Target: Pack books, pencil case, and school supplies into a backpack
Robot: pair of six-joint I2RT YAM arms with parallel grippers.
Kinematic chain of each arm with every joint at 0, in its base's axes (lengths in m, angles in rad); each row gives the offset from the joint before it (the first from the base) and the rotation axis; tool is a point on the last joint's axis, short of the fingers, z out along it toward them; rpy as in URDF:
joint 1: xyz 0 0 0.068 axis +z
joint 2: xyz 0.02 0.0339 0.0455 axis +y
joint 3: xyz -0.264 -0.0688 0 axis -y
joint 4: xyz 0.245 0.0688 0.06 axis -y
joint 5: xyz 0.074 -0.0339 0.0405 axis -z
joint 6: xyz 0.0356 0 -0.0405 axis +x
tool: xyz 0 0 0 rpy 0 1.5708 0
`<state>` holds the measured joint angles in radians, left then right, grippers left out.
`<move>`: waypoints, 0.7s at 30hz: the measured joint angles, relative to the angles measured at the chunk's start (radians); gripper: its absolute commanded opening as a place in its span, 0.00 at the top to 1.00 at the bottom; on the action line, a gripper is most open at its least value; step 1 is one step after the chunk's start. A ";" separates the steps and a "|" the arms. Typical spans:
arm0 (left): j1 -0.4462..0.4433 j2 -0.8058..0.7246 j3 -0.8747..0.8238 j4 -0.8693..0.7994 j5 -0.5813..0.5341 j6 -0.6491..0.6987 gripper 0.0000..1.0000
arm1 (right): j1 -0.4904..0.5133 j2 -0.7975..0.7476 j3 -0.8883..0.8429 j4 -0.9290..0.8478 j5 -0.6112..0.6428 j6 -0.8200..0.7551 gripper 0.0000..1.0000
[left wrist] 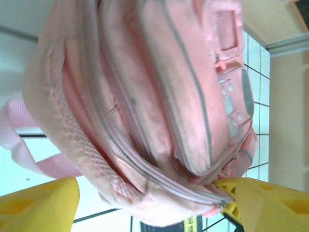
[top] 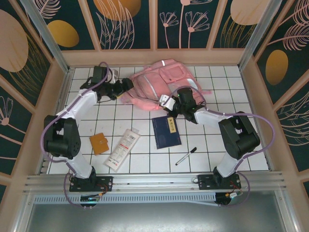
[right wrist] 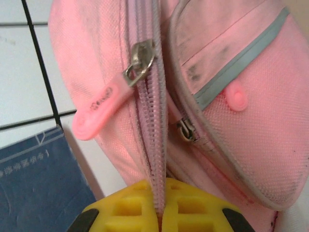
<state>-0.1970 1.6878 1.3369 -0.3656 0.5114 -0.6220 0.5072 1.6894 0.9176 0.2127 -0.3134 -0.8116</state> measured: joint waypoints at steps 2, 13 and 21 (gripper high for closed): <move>-0.037 -0.048 0.012 -0.041 -0.015 0.048 0.13 | -0.002 0.000 -0.005 0.024 -0.017 0.017 1.00; -0.328 -0.103 -0.138 0.041 -0.037 -0.013 0.37 | -0.003 -0.009 -0.029 0.093 -0.080 0.109 1.00; -0.354 -0.047 -0.146 0.128 -0.042 -0.045 0.48 | -0.003 -0.009 -0.029 0.099 -0.130 0.165 1.00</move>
<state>-0.5514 1.6413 1.1904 -0.2379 0.4698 -0.6666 0.5045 1.6802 0.8890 0.3115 -0.4438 -0.6464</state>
